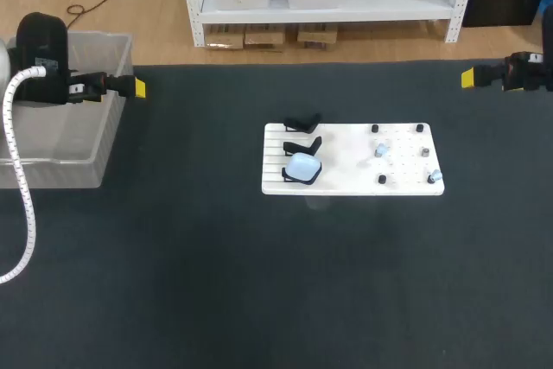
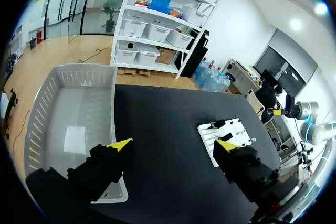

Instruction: Pick up each earbud case from the left stands, insert the matching earbuds, close the lid, and place the case in the box.

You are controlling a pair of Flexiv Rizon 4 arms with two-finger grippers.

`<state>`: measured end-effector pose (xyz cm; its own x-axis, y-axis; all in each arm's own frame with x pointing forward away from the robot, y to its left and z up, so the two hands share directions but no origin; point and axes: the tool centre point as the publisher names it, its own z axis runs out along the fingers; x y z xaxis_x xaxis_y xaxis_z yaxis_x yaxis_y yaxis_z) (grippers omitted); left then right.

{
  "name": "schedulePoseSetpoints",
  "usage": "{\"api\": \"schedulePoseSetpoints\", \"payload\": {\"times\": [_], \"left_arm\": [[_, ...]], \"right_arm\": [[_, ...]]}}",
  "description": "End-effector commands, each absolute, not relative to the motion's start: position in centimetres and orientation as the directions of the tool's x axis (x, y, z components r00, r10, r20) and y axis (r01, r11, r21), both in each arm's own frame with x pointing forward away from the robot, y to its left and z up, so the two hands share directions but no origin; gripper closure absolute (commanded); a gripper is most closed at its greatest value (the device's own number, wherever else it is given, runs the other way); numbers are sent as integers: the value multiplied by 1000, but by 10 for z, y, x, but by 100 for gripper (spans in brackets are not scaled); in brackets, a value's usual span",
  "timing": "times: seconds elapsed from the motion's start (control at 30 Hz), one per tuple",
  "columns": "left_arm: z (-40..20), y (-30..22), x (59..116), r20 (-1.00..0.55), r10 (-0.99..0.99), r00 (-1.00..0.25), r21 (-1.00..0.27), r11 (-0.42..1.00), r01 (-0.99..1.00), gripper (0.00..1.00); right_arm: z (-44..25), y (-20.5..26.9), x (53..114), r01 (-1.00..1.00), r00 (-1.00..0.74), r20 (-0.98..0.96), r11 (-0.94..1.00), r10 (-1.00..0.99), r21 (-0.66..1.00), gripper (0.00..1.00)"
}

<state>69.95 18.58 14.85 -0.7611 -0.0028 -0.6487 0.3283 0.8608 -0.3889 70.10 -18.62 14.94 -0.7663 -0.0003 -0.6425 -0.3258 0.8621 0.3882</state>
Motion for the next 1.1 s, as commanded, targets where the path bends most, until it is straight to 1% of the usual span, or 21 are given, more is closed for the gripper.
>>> {"api": "schedulePoseSetpoints", "payload": {"times": [0.03,0.23,0.37,0.43,0.6,0.67,0.87,1.0,1.1], "left_arm": [[152,177,697,-674,74,-735,-367,830,420,0],[161,164,693,-722,169,-671,-333,765,552,0],[175,159,690,-768,246,-591,-282,699,657,0],[180,156,688,-783,309,-541,-237,655,718,0],[182,147,689,-786,412,-460,-167,576,800,0],[182,140,687,-788,466,-403,-122,524,843,0],[178,121,680,-793,545,-273,-61,373,926,0],[170,107,677,-797,565,-211,-24,321,947,0],[168,93,671,-805,576,-142,42,293,955,0]], "right_arm": [[150,-186,701,-325,-767,-642,863,-1,387,0],[150,-186,701,-325,-767,-642,863,-1,387,0],[150,-186,701,-325,-767,-642,863,-1,387,0],[150,-186,701,-325,-767,-642,863,-1,387,0],[150,-186,701,-325,-767,-642,863,-1,387,0],[150,-186,701,-325,-767,-642,863,-1,387,0],[150,-186,701,-325,-767,-642,863,-1,387,0],[150,-186,701,-325,-767,-642,863,-1,387,0],[150,-186,701,-325,-767,-642,863,-1,387,0]]}}
